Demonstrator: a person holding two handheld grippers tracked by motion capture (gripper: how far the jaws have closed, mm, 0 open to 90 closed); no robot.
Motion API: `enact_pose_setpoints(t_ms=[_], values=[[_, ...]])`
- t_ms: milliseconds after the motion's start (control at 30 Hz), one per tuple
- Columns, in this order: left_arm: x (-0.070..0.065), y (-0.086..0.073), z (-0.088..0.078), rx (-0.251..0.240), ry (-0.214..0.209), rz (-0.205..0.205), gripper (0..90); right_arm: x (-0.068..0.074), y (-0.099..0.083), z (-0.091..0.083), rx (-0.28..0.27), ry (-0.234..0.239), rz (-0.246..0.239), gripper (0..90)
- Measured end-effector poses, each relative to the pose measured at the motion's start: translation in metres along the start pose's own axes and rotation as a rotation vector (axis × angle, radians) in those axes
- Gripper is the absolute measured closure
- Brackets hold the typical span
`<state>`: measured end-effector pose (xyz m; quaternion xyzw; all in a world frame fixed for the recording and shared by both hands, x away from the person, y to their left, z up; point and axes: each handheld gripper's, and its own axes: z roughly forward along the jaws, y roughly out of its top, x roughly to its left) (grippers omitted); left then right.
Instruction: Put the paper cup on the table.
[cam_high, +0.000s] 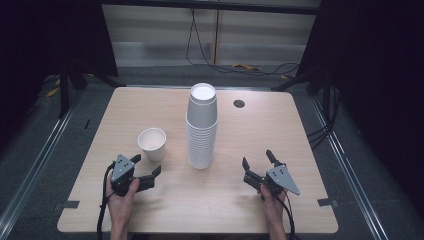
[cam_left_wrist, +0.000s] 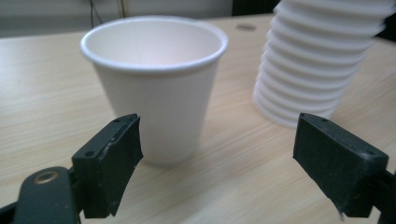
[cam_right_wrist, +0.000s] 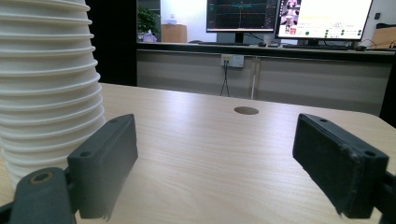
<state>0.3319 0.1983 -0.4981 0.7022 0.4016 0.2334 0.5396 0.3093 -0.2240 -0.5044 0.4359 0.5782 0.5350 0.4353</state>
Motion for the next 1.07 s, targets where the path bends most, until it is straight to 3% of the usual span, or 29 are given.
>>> enact_pose_setpoints(t_ms=[133, 200, 367, 433, 500, 600, 633, 700, 767, 833, 967, 1067], values=[[-0.007, -0.005, -0.003, -0.049, -0.024, -0.032, 15.3, 0.0, 0.0, 0.0, 0.0, -0.001, 0.0, 13.8], [-0.013, -0.007, -0.002, -0.054, 0.0, -0.004, 15.4, 0.0, 0.0, 0.0, -0.001, 0.0, -0.001, 13.9], [-0.028, -0.006, 0.005, -0.055, -0.063, 0.045, 15.4, 0.0, 0.0, 0.0, 0.0, 0.0, 0.0, 13.8], [-0.037, -0.004, 0.008, -0.047, -0.064, 0.097, 15.4, 0.0, 0.0, 0.0, -0.001, 0.001, -0.001, 13.9], [-0.044, -0.003, 0.012, -0.047, -0.078, 0.113, 15.4, 0.0, 0.0, 0.0, 0.0, 0.0, 0.001, 13.8], [-0.052, -0.006, 0.018, -0.061, -0.098, 0.088, 15.3, 0.0, 0.0, 0.0, 0.001, 0.0, 0.002, 13.8], [-0.054, -0.008, 0.019, -0.06, -0.111, 0.095, 15.3, 0.0, 0.0, 0.0, 0.0, 0.0, 0.001, 13.9], [-0.061, -0.009, 0.021, -0.044, -0.085, 0.12, 15.5, 0.0, 0.0, 0.0, -0.001, 0.001, -0.002, 13.8], [-0.064, -0.01, 0.021, -0.07, -0.111, 0.104, 15.7, 0.0, 0.0, 0.0, -0.001, 0.001, -0.002, 13.8], [-0.066, -0.011, 0.02, -0.081, -0.092, 0.115, 15.5, 0.0, 0.0, 0.0, -0.002, -0.001, 0.0, 13.8], [-0.064, -0.015, 0.014, -0.16, -0.081, 0.08, 15.3, 0.0, 0.0, 0.0, -0.003, -0.004, 0.0, 13.8], [-0.065, -0.016, 0.012, -0.186, -0.085, 0.094, 15.5, 0.0, 0.0, 0.0, -0.002, -0.002, 0.0, 13.8]])
